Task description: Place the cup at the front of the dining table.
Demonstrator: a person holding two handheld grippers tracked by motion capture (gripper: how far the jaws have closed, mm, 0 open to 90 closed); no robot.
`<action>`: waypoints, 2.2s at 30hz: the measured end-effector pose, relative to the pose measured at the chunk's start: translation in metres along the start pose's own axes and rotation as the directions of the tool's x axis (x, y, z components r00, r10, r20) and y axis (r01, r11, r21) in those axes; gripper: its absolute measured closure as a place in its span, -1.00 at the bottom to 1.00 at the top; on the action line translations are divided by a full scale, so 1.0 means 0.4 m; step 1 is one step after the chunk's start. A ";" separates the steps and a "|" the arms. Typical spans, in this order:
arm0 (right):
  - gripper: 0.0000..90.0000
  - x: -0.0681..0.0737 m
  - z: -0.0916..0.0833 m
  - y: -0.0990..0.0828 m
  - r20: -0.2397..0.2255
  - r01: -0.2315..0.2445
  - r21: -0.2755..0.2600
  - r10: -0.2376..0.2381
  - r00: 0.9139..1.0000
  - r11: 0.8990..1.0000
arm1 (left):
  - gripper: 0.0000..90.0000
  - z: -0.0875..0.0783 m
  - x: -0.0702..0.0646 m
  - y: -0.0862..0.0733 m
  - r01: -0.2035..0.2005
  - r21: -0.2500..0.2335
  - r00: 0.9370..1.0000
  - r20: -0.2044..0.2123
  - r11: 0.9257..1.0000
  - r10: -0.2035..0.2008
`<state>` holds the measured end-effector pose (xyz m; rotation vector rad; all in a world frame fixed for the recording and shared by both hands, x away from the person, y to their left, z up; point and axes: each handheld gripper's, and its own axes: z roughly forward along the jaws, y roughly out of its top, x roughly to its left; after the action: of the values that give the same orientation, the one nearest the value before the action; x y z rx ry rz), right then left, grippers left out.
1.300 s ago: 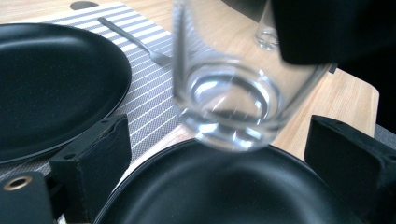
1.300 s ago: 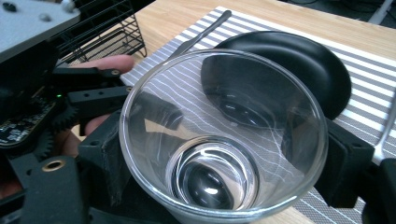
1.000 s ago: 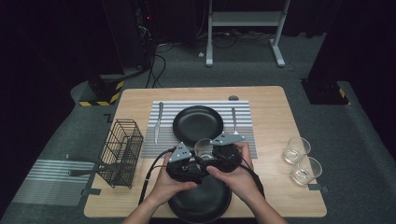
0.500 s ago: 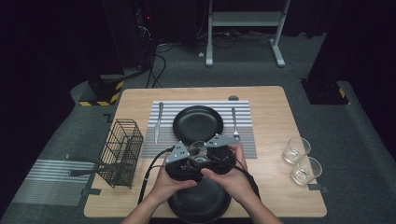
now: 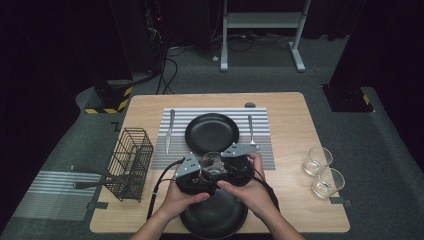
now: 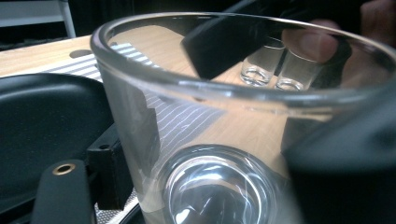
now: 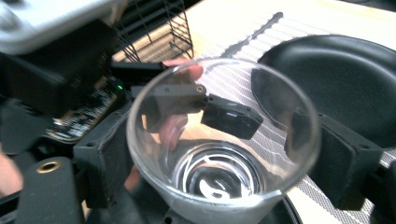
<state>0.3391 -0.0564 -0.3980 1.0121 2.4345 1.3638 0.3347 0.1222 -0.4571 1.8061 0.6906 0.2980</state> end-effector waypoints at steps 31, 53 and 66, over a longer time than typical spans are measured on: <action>-0.85 -0.183 -0.135 -0.115 0.117 -0.135 -0.126 0.150 0.982 0.983 | -0.51 -0.079 0.125 -0.043 0.110 -0.043 0.981 -0.154 0.993 -0.115; -0.84 -0.292 -0.189 -0.288 0.237 -0.231 -0.069 0.241 0.941 0.971 | -0.51 -0.084 0.220 -0.094 0.139 -0.039 0.932 -0.332 0.989 -0.144; -0.82 -0.299 -0.168 -0.330 0.250 -0.244 -0.042 0.246 0.936 0.969 | -0.51 -0.020 0.277 -0.115 0.153 0.013 0.892 -0.432 0.988 -0.133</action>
<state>0.3361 -0.2247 -0.4867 1.4318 2.1692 1.2231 0.4047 0.2030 -0.5118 1.7354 1.1439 0.5972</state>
